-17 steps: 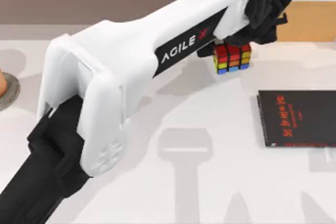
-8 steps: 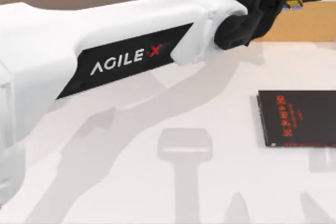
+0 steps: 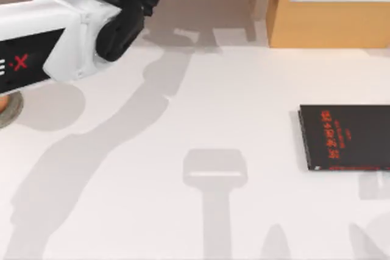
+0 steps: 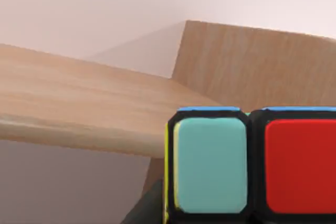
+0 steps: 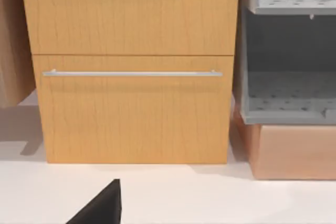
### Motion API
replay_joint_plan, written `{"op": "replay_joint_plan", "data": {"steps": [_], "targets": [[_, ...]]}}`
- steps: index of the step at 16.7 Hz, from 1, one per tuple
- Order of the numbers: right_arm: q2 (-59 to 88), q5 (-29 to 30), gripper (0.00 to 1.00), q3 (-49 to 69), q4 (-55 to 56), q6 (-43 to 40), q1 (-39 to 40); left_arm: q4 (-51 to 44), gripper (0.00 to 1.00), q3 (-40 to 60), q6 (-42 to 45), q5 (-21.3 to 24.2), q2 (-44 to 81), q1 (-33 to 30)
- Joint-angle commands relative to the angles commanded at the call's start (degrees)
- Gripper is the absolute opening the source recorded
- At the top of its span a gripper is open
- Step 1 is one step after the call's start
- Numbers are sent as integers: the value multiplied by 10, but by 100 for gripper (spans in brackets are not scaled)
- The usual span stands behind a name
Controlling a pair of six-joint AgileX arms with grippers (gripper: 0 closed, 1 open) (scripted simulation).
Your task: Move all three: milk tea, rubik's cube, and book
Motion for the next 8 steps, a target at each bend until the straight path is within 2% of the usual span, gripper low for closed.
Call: {"op": "replay_joint_plan", "data": {"steps": [5,8], "targets": [[0,0,100,0,0,0,0,169,0,-105,99,57,-29,168],[0,0,100,0,0,0,0,224,0,-130,134,79,-30,234]]}}
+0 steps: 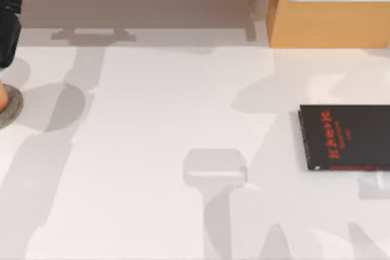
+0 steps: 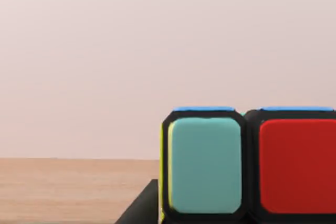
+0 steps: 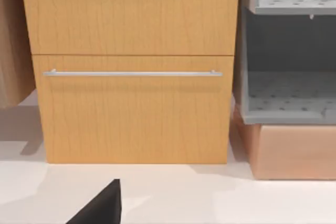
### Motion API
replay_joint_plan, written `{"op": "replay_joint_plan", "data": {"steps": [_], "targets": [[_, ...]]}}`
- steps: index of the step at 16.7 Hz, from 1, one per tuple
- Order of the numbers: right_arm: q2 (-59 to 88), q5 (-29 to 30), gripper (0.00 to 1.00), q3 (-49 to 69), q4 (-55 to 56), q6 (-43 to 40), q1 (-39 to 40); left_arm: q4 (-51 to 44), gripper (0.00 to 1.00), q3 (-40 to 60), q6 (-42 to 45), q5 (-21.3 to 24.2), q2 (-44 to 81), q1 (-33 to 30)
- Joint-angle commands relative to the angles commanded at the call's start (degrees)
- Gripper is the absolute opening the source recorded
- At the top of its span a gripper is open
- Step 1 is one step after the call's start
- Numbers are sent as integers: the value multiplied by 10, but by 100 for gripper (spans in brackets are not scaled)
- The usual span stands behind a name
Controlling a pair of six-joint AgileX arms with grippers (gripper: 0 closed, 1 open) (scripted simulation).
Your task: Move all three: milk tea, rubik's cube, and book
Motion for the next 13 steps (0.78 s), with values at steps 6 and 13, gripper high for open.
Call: {"op": "replay_joint_plan", "data": {"steps": [6,13], "targets": [[0,0,100,0,0,0,0,18,0,2,11,8,-2,20],[0,0,100,0,0,0,0,-19,0,93,30,26,19,-4]]}}
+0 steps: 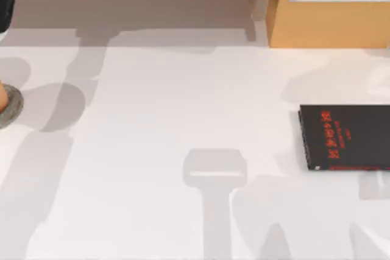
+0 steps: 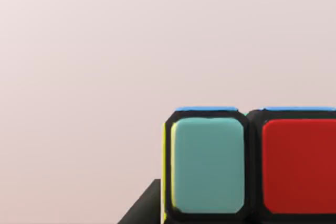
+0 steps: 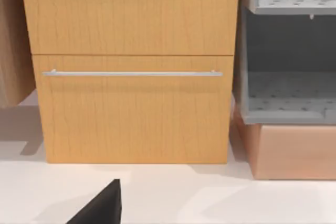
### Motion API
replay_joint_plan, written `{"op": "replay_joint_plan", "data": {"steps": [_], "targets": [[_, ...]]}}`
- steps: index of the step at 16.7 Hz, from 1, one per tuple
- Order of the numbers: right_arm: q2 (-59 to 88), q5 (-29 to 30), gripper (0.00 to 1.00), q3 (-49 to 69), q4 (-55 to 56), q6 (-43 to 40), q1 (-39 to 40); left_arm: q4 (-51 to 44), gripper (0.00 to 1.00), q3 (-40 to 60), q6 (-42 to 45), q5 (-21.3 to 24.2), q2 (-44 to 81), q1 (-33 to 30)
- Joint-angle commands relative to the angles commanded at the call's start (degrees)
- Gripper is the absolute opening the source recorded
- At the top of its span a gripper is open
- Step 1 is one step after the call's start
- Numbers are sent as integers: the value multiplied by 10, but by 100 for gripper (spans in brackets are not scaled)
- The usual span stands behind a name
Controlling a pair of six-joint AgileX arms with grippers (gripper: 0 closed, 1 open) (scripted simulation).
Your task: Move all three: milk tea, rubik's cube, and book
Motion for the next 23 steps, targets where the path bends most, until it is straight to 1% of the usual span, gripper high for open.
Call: {"op": "replay_joint_plan", "data": {"steps": [4,7,10,15,23], "targets": [[0,0,100,0,0,0,0,-42,0,121,4,7,62,8],[0,0,100,0,0,0,0,-67,0,181,-8,3,114,26],[0,0,100,0,0,0,0,-86,0,207,-25,-3,150,38],[0,0,100,0,0,0,0,-88,0,209,-28,-4,155,39],[0,0,100,0,0,0,0,-88,60,209,-28,-4,155,39]]}}
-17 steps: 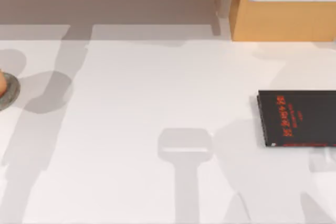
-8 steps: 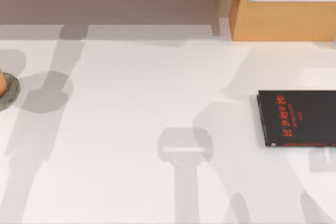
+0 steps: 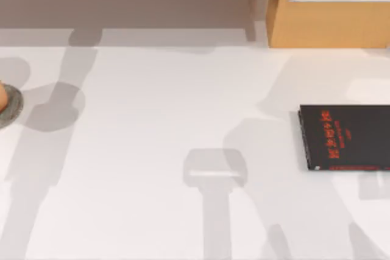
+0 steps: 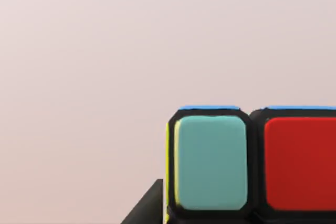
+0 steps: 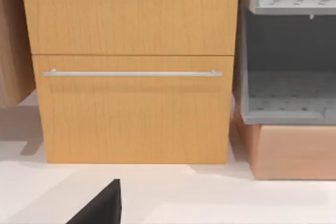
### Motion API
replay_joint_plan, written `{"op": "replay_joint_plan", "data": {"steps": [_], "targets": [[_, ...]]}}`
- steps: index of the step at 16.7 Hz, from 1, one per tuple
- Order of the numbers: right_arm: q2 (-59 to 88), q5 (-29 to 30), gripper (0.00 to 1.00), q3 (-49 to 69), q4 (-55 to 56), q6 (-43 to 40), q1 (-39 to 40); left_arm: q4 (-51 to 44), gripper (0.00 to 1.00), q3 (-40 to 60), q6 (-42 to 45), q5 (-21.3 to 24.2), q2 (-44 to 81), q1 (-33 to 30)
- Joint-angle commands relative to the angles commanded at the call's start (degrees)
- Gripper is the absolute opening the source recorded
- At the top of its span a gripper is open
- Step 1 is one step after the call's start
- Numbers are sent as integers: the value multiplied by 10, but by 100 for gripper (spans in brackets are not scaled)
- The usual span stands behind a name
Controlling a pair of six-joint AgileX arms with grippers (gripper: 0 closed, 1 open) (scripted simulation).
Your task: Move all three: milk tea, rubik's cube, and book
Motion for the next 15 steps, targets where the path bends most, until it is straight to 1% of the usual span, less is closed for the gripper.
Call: {"op": "replay_joint_plan", "data": {"steps": [5,6,15], "targets": [[0,0,100,0,0,0,0,0,98,0,0,0,0,0],[0,0,100,0,0,0,0,0,100,0,0,0,0,0],[0,0,100,0,0,0,0,1,100,-2,0,0,-2,-1]]}}
